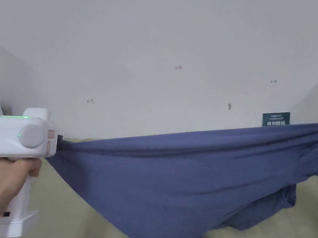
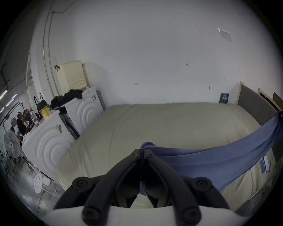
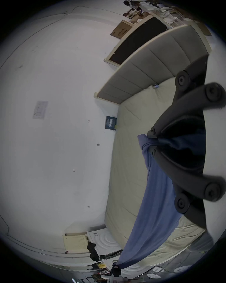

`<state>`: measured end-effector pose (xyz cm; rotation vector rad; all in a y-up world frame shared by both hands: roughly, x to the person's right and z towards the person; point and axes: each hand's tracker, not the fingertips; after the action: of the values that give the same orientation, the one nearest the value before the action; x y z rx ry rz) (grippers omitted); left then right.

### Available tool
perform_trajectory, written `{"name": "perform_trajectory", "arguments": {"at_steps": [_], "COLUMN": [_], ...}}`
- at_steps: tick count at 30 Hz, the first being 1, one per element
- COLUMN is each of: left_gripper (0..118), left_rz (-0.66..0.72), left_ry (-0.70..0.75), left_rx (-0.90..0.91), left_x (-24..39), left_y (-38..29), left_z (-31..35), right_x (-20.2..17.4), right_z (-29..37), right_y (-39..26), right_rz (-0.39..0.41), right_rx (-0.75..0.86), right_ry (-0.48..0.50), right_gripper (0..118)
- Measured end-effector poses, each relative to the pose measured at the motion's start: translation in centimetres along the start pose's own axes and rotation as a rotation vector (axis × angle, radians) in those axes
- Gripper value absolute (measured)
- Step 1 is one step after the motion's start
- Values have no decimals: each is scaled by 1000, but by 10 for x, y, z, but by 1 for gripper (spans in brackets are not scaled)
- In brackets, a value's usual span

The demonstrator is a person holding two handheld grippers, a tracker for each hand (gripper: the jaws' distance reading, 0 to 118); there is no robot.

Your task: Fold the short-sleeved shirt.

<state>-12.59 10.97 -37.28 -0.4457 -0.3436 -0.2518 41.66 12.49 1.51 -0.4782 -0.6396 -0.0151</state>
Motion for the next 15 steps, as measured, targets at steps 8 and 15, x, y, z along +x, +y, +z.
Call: {"name": "perform_trajectory", "arguments": {"at_steps": [8, 15], "left_gripper": [0, 0], "left_rz": [9, 25], "left_ry": [25, 50], "left_rx": [44, 67], "left_x": [19, 35], "left_y": [44, 81], "left_z": [-10, -45], "right_x": [2, 11], "right_z": [1, -42], "right_y": [34, 65], "right_rz": [2, -65], "right_rx": [18, 66], "right_ry": [-66, -69], "right_gripper": [10, 10]}}
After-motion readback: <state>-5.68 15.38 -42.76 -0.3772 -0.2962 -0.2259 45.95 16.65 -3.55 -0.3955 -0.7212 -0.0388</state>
